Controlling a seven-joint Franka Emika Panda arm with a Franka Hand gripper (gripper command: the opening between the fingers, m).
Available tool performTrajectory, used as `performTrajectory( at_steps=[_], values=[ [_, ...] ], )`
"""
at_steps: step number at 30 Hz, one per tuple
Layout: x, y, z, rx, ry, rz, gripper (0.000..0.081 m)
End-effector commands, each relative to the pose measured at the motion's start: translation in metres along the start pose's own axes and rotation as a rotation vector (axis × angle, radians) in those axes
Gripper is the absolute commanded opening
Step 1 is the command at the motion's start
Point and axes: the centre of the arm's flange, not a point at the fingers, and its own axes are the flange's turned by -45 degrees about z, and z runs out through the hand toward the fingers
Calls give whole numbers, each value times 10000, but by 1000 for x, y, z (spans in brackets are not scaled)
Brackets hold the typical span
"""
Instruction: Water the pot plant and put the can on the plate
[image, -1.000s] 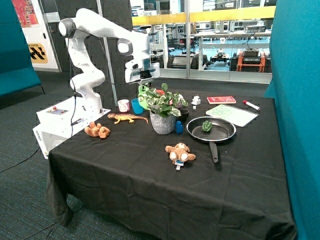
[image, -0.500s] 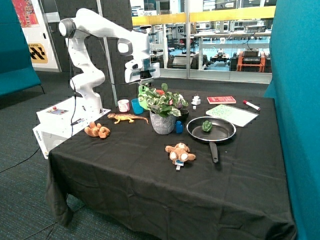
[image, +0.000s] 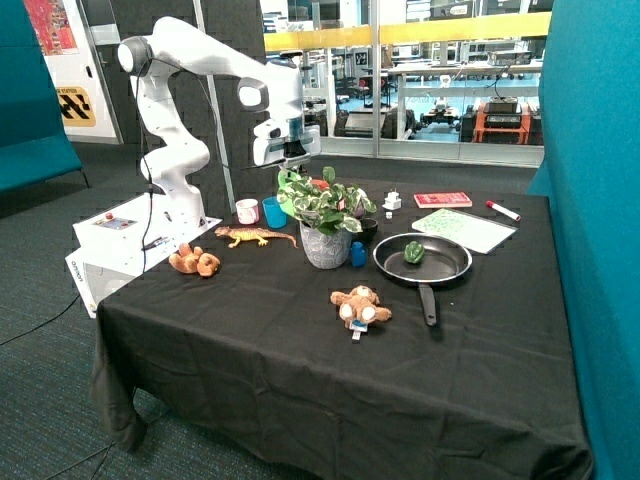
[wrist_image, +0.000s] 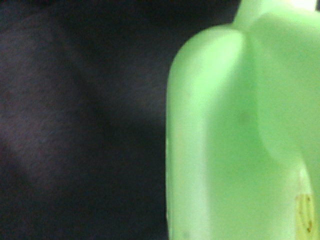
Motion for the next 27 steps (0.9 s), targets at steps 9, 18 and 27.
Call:
performTrajectory(
  at_steps=[9, 18, 27],
  values=[
    [-23, -64, 6, 42, 88, -2557, 0],
    [-40, -97, 3, 34, 92, -4442, 0],
    [-64, -125, -5, 25, 96, -6370, 0]
  ],
)
